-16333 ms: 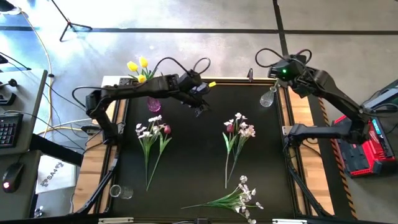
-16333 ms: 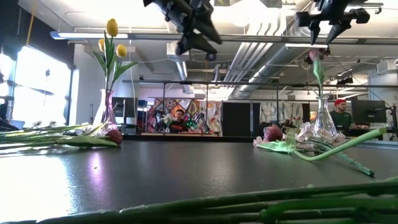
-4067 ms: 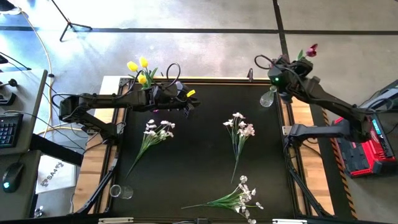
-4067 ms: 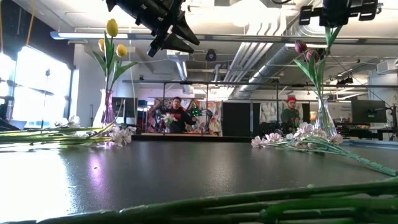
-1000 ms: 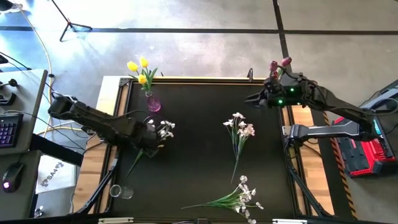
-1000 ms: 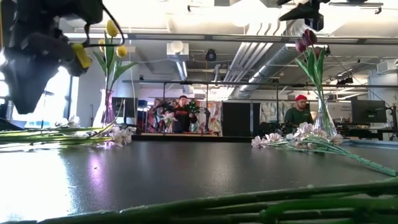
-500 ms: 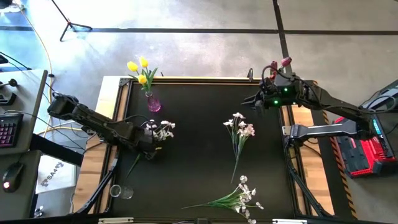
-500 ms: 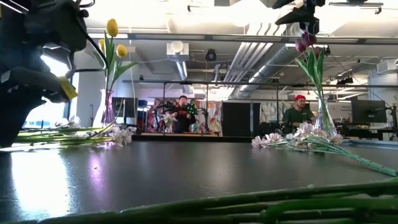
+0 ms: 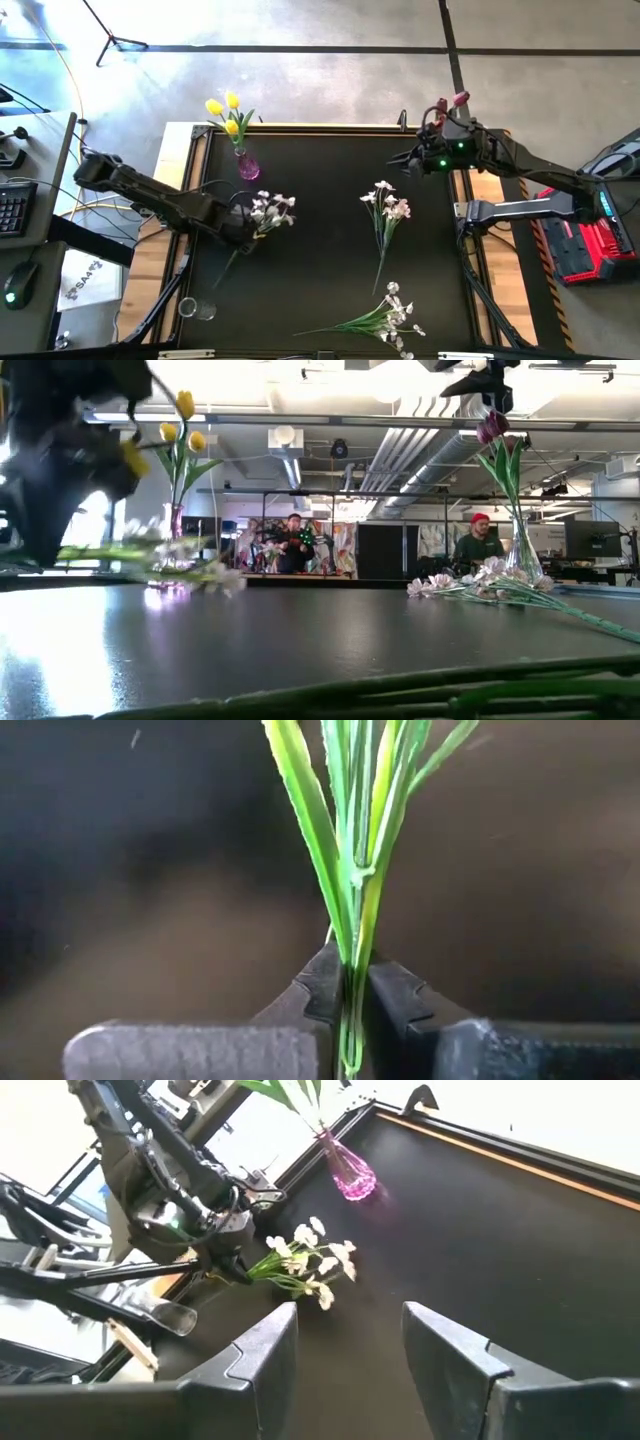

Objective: Sort flowers into vase by color
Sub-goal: Put the left white flowers into the bottom transparent vase

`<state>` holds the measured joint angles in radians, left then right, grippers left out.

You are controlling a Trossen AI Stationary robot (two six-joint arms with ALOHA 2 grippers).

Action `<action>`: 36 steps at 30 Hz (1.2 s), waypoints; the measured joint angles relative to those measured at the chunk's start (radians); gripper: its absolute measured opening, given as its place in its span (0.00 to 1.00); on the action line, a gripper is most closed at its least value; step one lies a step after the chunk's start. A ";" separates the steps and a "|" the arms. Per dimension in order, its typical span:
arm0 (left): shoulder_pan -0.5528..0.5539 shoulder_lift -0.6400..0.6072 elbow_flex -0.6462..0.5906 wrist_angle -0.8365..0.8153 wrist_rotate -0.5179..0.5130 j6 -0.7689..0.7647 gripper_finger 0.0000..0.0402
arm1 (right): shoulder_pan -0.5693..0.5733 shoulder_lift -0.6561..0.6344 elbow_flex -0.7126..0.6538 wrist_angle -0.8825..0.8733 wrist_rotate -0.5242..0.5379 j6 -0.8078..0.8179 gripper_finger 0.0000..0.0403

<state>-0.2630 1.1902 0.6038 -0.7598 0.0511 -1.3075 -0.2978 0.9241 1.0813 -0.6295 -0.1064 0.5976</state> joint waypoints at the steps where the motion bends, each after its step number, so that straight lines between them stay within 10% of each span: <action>1: 0.000 -0.009 0.020 -0.011 -0.012 0.001 0.04 | 0.011 0.000 0.000 0.003 0.010 -0.001 0.42; 15: -0.202 -0.241 0.303 -0.048 -0.455 0.294 0.00 | 0.201 0.059 0.000 0.011 0.358 0.122 0.42; 29: -0.670 -0.450 0.305 0.315 -0.464 0.725 0.00 | 0.346 0.211 0.000 0.017 0.522 0.406 0.42; 36: -0.878 -0.457 0.227 0.333 -0.641 0.696 0.00 | 0.456 0.275 0.000 0.067 0.677 0.538 0.42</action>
<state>-1.1413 0.7333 0.8311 -0.4265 -0.5894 -0.6117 0.1578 1.1989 1.0813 -0.5625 0.5708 1.1358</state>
